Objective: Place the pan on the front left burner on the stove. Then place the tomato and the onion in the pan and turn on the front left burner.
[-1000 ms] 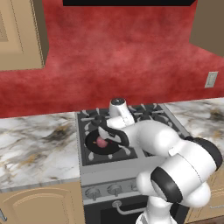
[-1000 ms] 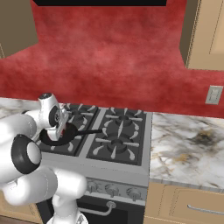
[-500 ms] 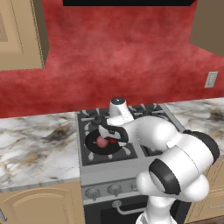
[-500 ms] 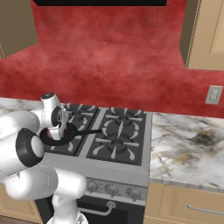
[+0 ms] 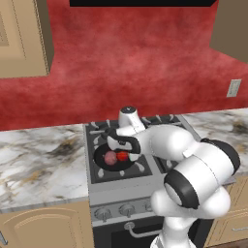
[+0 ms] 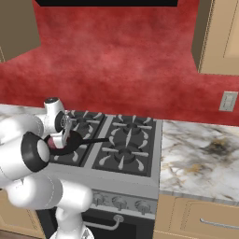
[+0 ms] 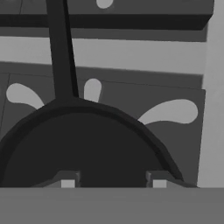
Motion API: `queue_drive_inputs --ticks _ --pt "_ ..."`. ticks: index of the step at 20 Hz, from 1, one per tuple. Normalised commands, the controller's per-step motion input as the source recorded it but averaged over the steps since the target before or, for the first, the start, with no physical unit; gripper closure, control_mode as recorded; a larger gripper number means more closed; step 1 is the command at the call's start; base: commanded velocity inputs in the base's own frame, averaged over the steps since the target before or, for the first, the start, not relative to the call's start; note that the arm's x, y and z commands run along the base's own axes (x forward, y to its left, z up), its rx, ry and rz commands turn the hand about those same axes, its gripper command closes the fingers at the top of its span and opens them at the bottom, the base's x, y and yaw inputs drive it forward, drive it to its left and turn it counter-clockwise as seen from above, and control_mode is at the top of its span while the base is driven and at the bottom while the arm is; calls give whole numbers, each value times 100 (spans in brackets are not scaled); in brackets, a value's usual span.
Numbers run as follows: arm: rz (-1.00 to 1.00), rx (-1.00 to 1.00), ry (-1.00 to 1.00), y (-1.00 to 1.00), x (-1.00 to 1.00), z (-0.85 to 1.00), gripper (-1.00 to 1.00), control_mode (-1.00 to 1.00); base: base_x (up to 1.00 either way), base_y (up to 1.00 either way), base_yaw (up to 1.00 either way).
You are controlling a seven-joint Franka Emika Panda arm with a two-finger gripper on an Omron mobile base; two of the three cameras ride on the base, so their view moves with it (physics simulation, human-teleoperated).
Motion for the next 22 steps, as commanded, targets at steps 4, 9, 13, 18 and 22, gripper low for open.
queue_drive_inputs --ticks 4,9,13,18,22 --pt "3 0 0 0 0 -1 -100 -100 0 0 0" --pt "1 0 0 0 0 0 -100 -100 0 0 0" --pt "0 0 0 -3 -6 2 -100 -100 0 0 0" --pt "1 1 -3 -19 -44 36 -100 -100 0 0 0" --pt "5 4 -9 -29 -67 71 -100 -100 0 0 0"
